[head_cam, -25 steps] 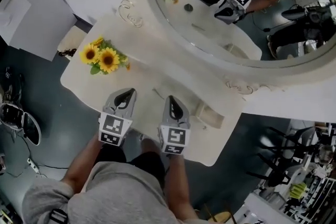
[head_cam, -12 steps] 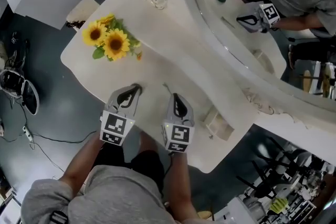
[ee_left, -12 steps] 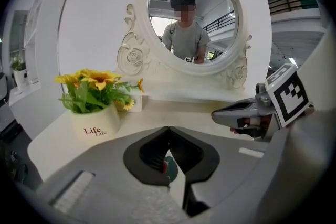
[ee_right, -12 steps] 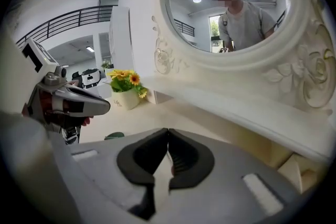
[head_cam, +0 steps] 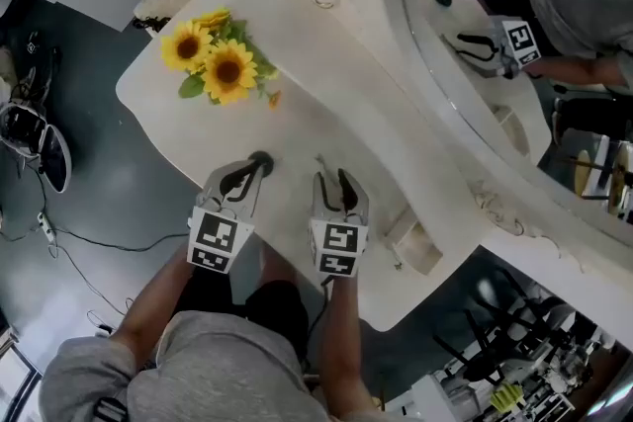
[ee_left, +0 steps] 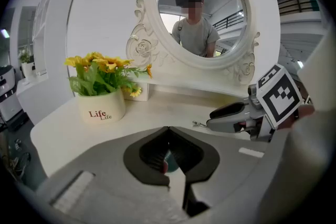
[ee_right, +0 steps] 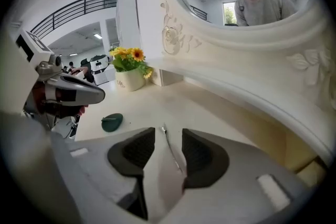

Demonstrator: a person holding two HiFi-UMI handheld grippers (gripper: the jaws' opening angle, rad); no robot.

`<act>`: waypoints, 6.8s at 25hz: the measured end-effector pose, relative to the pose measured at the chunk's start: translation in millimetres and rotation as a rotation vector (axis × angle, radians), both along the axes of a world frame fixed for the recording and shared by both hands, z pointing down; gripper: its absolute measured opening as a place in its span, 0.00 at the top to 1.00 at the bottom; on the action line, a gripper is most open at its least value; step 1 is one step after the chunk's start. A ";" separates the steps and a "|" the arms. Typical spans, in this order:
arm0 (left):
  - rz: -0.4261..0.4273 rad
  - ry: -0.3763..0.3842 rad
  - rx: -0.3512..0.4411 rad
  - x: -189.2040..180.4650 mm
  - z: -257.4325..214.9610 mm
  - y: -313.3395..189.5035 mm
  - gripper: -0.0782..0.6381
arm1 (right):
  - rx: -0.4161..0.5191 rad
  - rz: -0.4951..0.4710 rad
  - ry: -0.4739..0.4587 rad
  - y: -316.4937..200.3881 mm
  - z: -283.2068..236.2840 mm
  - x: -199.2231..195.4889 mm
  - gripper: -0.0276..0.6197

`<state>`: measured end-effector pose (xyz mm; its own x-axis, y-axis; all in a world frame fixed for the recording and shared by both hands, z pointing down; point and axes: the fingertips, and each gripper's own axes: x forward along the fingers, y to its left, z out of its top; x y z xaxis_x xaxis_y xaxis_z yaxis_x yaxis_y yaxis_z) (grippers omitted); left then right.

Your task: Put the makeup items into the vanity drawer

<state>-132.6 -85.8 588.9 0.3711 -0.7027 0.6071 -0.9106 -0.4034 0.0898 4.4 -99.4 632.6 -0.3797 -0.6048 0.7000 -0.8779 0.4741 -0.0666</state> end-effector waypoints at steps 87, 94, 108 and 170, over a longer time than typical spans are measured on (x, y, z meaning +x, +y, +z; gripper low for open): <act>0.673 0.050 0.123 257.7 -74.3 16.4 0.88 | 0.010 0.630 0.116 109.0 -63.8 236.3 0.94; 0.675 0.031 0.101 255.1 -60.3 19.0 0.88 | -0.011 0.640 0.112 108.7 -48.2 239.1 0.94; 0.670 0.016 0.094 251.7 -56.2 21.3 0.88 | 0.033 0.694 0.052 108.6 -49.2 241.9 0.71; 0.871 0.214 0.408 174.1 -209.0 76.9 0.88 | 0.544 0.943 0.168 193.8 -251.8 124.4 0.95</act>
<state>41.5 -8.9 379.9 0.9324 -0.2720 0.2382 -0.2611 -0.9623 -0.0769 128.8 94.4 380.8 0.4714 -0.8453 0.2514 -0.8814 -0.4612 0.1019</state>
